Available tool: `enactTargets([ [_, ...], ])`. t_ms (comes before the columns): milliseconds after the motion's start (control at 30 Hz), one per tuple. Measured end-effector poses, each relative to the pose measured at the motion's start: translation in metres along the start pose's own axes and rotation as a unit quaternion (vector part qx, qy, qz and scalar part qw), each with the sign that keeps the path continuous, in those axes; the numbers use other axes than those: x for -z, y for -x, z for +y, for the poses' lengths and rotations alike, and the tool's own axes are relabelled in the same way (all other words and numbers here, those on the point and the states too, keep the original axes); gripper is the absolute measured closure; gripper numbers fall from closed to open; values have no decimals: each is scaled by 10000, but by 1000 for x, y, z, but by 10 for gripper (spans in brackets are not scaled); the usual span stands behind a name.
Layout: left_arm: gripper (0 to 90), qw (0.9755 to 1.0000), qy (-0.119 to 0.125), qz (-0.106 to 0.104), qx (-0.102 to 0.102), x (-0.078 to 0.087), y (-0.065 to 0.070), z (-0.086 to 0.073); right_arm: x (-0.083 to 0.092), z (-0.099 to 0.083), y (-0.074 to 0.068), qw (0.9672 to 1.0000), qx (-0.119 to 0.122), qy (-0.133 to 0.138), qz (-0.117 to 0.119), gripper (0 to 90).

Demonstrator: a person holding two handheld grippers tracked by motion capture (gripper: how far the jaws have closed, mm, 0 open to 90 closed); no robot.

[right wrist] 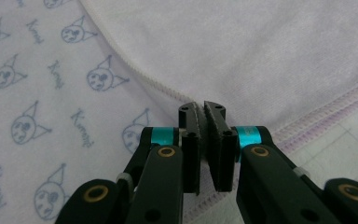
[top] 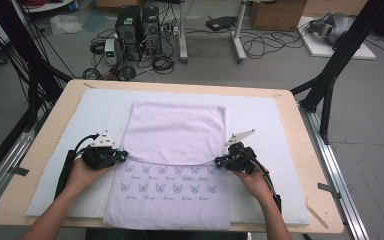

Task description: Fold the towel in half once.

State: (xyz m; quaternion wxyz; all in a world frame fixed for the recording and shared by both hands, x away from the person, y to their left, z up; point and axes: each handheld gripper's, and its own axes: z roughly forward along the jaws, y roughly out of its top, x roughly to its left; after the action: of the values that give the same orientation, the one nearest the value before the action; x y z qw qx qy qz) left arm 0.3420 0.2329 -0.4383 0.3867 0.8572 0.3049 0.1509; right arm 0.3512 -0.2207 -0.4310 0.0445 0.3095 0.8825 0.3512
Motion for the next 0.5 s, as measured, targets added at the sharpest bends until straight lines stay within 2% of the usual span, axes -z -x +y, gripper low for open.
enactTargets([
  [167, 866, 9999, 113, 28, 0, 9, -1, 5, 8, 2, 1, 9999, -38, 145, 77, 857],
  [333, 867, 9994, 339, 42, -24, 24, 1, 17, 20, 5, -1, 9995, -17, 306, 107, 860],
  [400, 867, 9991, 429, 30, -36, 32, 3, 20, 32, 8, -3, 9986, 8, 516, 123, 859],
  [500, 867, 9981, 613, -45, -72, 48, 8, 22, 50, 12, -10, 9976, 148, 655, 142, 859],
])
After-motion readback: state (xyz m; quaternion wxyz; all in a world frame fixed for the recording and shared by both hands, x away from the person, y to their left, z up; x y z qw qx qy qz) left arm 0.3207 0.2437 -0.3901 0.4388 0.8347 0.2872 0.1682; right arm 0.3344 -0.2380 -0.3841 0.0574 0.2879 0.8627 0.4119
